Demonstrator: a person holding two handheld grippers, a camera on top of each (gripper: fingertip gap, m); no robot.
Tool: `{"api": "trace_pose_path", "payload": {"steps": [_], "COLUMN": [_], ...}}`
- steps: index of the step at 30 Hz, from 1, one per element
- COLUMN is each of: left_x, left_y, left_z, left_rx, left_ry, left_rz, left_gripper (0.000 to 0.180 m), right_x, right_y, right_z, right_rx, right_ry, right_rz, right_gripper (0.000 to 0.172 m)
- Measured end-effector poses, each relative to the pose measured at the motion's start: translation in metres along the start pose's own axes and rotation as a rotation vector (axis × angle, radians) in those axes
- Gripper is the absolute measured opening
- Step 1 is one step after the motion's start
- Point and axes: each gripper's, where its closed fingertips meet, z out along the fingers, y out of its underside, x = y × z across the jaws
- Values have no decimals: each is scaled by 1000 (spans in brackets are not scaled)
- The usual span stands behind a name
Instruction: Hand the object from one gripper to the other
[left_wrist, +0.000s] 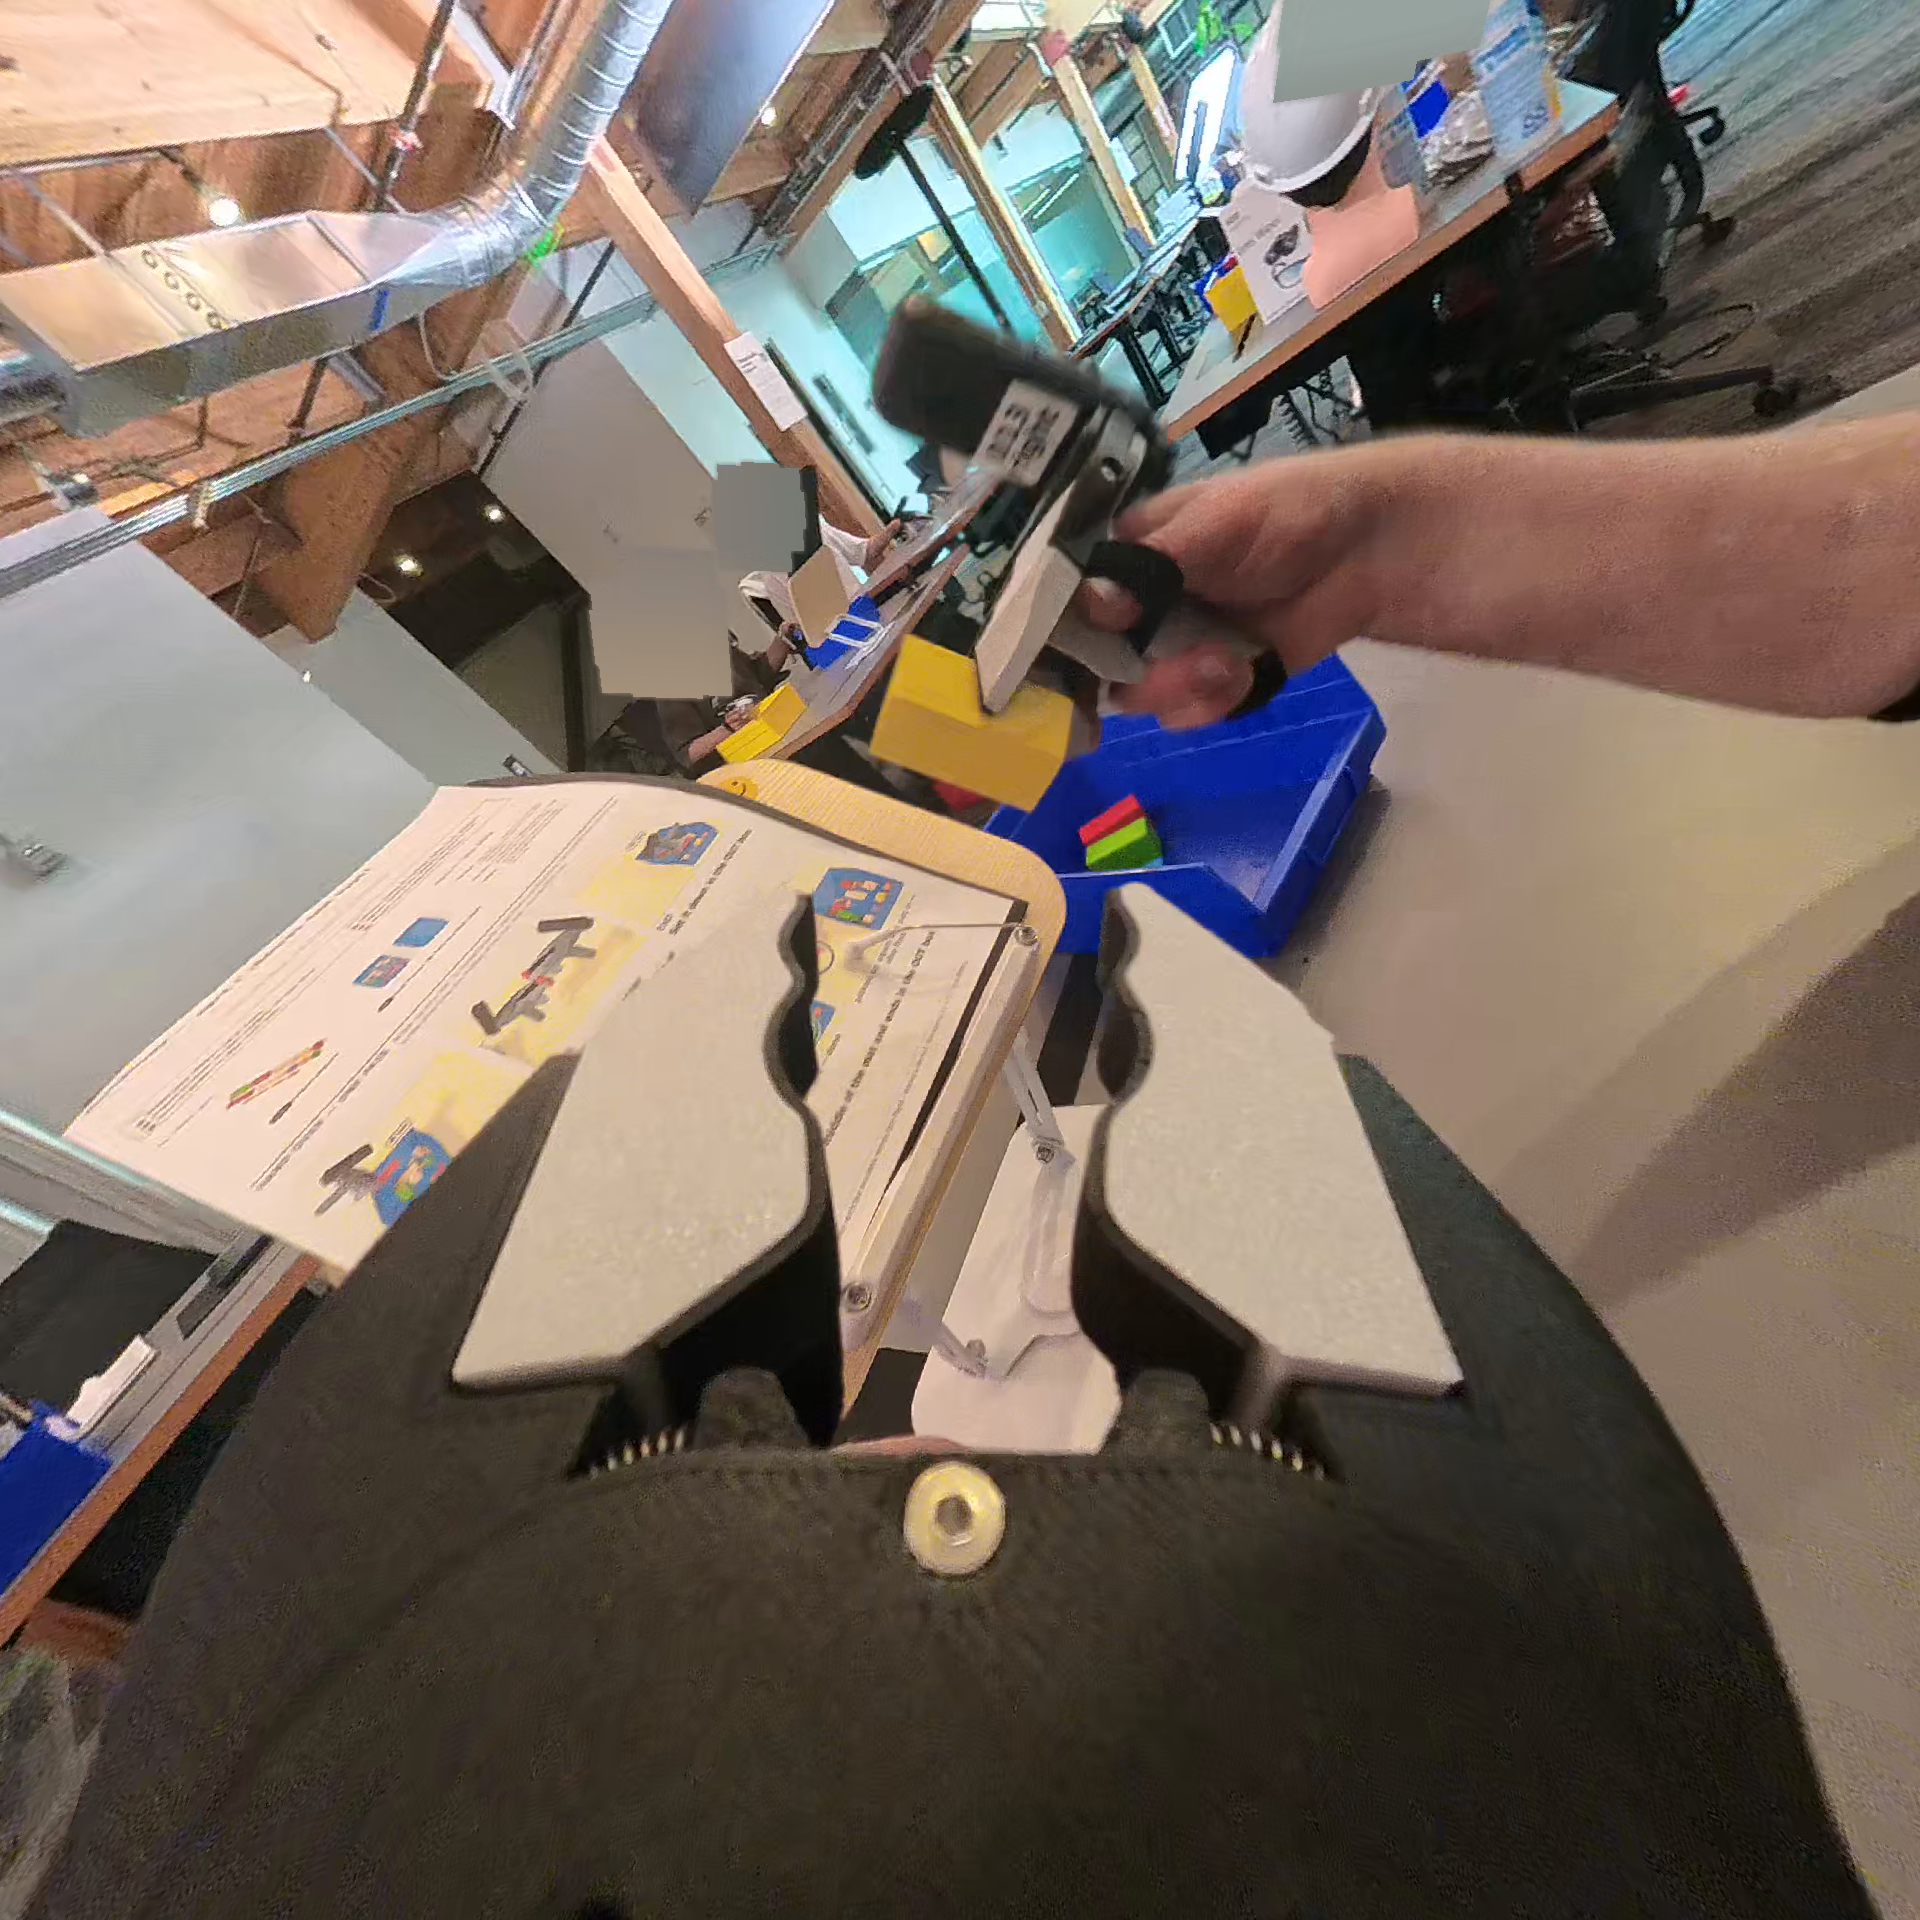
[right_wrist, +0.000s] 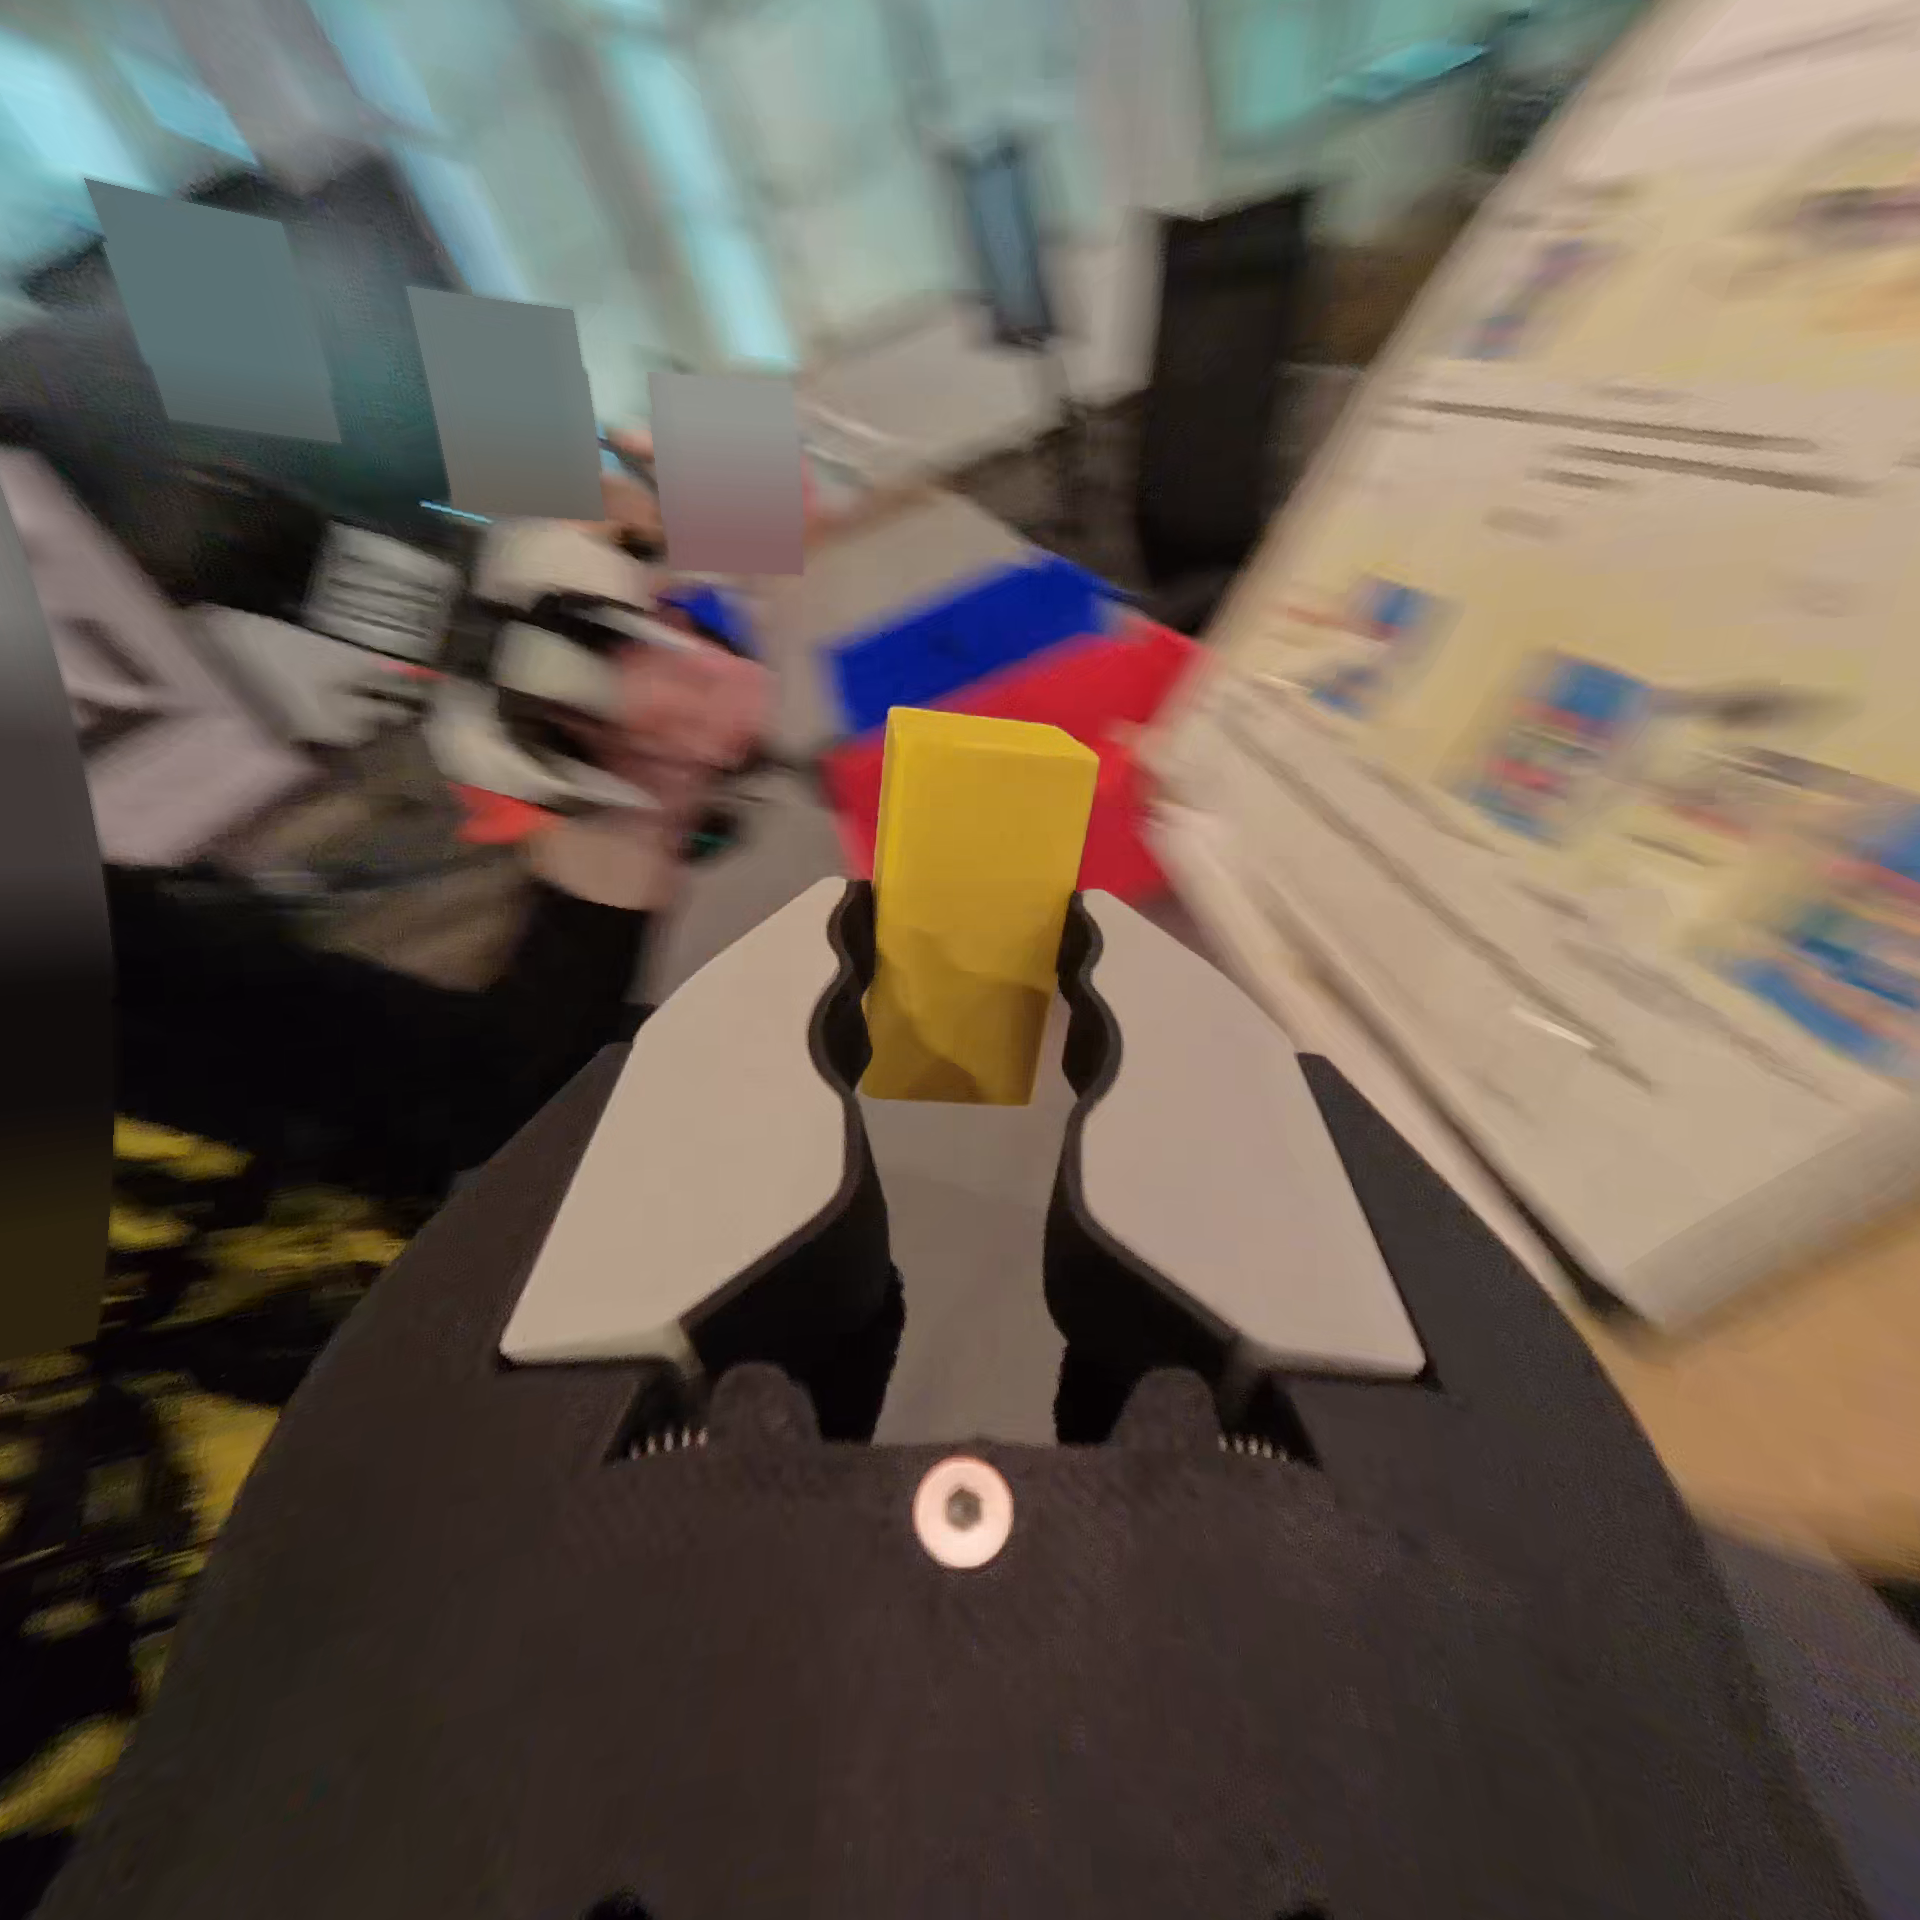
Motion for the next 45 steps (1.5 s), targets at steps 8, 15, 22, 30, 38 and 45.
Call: {"api": "trace_pose_path", "payload": {"steps": [8,15,22,30,38,45], "left_x": [-14,-15,-17,-22,-41,-72], "left_y": [15,25,43,56,78,135], "left_z": [-5,-2,0,-2,-19,-62], "left_rx": [-54,-94,-146,-184,-261,-500], "left_ry": [-50,-48,-45,-54,-110,-224], "left_rz": [-21,-20,-30,-43,-76,-184], "left_gripper": [37,35,35,36,40,49], "right_x": [196,246,268,280,282,267], "right_y": [121,218,258,258,258,220], "right_z": [-176,-210,-220,-224,-229,-231], "right_rx": [-564,-924,-1092,-1139,-1201,-1106], "right_ry": [923,979,1002,1042,1056,1117], "right_rz": [164,342,395,395,394,305], "right_gripper": [33,34,34,34,52,59]}}
